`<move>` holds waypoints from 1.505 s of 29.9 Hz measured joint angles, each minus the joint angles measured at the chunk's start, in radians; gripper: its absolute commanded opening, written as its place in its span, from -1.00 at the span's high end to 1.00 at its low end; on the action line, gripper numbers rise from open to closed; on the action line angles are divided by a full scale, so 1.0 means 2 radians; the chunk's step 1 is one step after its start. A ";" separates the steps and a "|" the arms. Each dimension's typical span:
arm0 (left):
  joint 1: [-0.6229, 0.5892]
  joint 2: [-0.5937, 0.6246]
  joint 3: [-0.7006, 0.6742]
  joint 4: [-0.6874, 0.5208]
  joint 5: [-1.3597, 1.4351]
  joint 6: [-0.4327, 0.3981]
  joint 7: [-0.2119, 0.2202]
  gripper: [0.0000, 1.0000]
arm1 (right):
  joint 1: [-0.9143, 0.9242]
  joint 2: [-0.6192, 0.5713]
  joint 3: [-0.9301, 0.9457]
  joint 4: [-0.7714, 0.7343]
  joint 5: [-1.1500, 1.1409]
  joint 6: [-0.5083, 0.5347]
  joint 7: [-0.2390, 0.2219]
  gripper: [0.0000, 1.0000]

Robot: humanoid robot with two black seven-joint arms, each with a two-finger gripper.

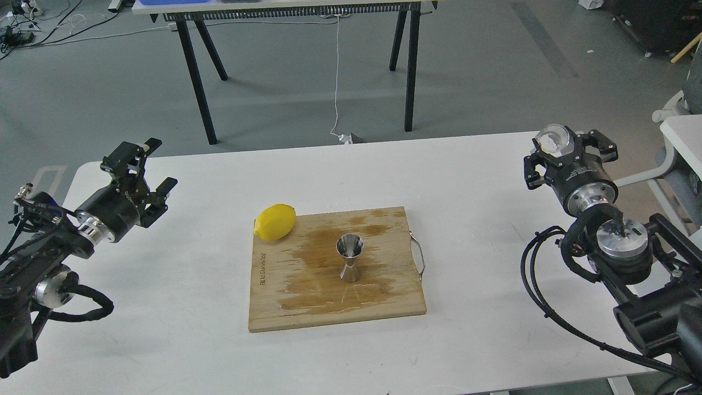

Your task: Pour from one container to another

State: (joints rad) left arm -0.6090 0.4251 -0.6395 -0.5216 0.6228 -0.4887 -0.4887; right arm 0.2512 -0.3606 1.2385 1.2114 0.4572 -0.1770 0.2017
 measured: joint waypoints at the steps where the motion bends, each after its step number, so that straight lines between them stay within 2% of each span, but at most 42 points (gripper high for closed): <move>1: 0.000 -0.001 0.000 0.000 0.000 0.000 0.000 -0.98 | -0.001 0.002 0.000 -0.006 0.014 -0.001 -0.002 0.38; 6: 0.000 -0.002 0.001 0.000 0.000 0.000 0.000 -0.98 | -0.008 0.013 -0.002 -0.030 0.063 -0.013 -0.015 0.38; 14: 0.000 -0.002 0.001 0.000 0.000 0.000 0.000 -0.98 | -0.021 0.038 -0.002 -0.035 0.070 -0.042 -0.029 0.37; 27: 0.001 -0.003 0.001 0.000 0.000 0.000 0.000 -0.98 | -0.045 0.050 0.002 -0.030 0.080 -0.045 -0.059 0.32; 45: 0.001 -0.003 0.001 0.000 0.000 0.000 0.000 -0.98 | -0.045 0.053 0.004 -0.036 0.080 -0.045 -0.064 0.19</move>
State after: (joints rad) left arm -0.6075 0.4189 -0.6381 -0.5215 0.6228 -0.4887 -0.4887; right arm 0.1612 -0.2536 1.2460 1.1396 0.6173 -0.2668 0.0736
